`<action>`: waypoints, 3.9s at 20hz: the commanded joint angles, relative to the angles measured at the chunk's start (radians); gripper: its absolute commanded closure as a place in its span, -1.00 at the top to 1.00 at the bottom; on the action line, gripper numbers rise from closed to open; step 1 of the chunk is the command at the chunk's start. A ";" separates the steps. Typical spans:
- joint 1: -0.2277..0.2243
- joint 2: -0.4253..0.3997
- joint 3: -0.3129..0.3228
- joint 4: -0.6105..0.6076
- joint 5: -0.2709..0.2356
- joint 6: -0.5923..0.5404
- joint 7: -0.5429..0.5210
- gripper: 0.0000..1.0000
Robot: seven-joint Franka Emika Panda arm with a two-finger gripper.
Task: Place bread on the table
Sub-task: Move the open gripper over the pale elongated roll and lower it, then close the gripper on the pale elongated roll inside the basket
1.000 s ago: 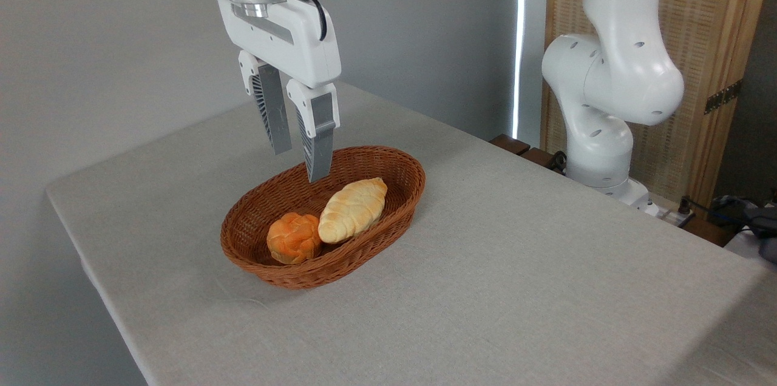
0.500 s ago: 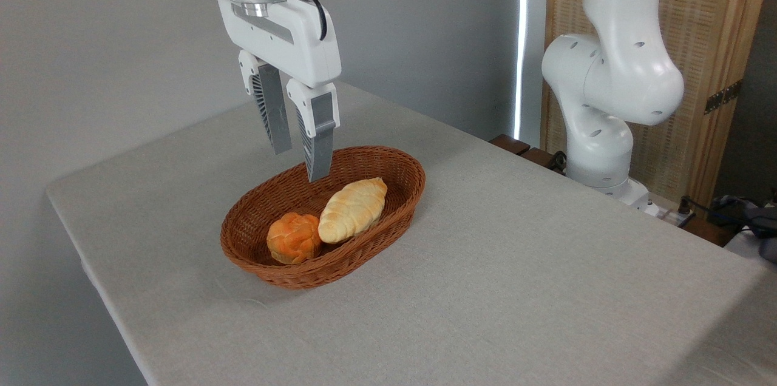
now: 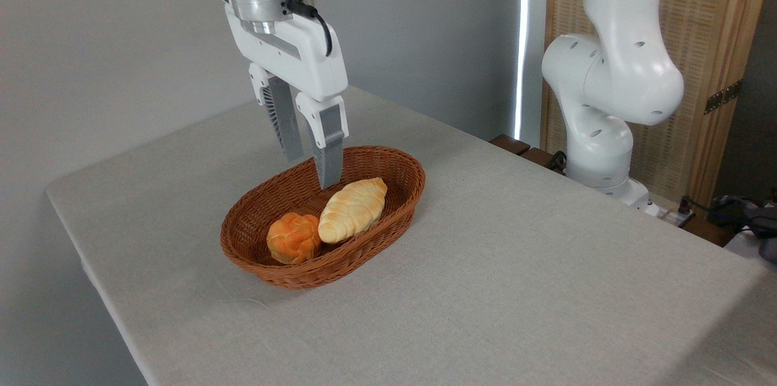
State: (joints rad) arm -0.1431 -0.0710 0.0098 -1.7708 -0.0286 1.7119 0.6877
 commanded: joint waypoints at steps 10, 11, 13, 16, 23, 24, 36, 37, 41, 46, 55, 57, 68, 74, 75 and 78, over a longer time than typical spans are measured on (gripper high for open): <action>-0.065 -0.237 -0.016 -0.410 -0.103 0.280 -0.106 1.00; -0.076 -0.253 -0.024 -0.445 -0.103 0.323 -0.132 1.00; -0.079 -0.268 -0.027 -0.489 -0.103 0.363 -0.143 1.00; -0.087 -0.270 -0.028 -0.524 -0.097 0.385 -0.139 1.00; -0.090 -0.270 -0.033 -0.579 -0.085 0.437 -0.129 1.00; -0.093 -0.270 -0.042 -0.594 -0.085 0.458 -0.129 1.00; -0.096 -0.270 -0.047 -0.653 -0.063 0.531 -0.034 1.00; -0.096 -0.270 -0.047 -0.653 -0.062 0.531 -0.028 1.00; -0.093 -0.270 -0.047 -0.665 -0.030 0.525 0.076 1.00; -0.092 -0.268 -0.045 -0.685 -0.028 0.525 0.116 1.00; -0.090 -0.268 -0.040 -0.711 -0.031 0.526 0.242 1.00; -0.090 -0.268 -0.040 -0.713 -0.042 0.526 0.236 0.96; -0.096 -0.270 -0.042 -0.711 -0.131 0.531 0.139 0.09; -0.098 -0.270 -0.042 -0.711 -0.131 0.528 0.141 0.02; -0.098 -0.270 -0.042 -0.711 -0.131 0.526 0.141 0.02; -0.098 -0.271 -0.042 -0.710 -0.131 0.523 0.141 0.02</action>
State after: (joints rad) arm -0.2335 -0.3181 -0.0395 -2.4558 -0.1422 2.2260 0.8383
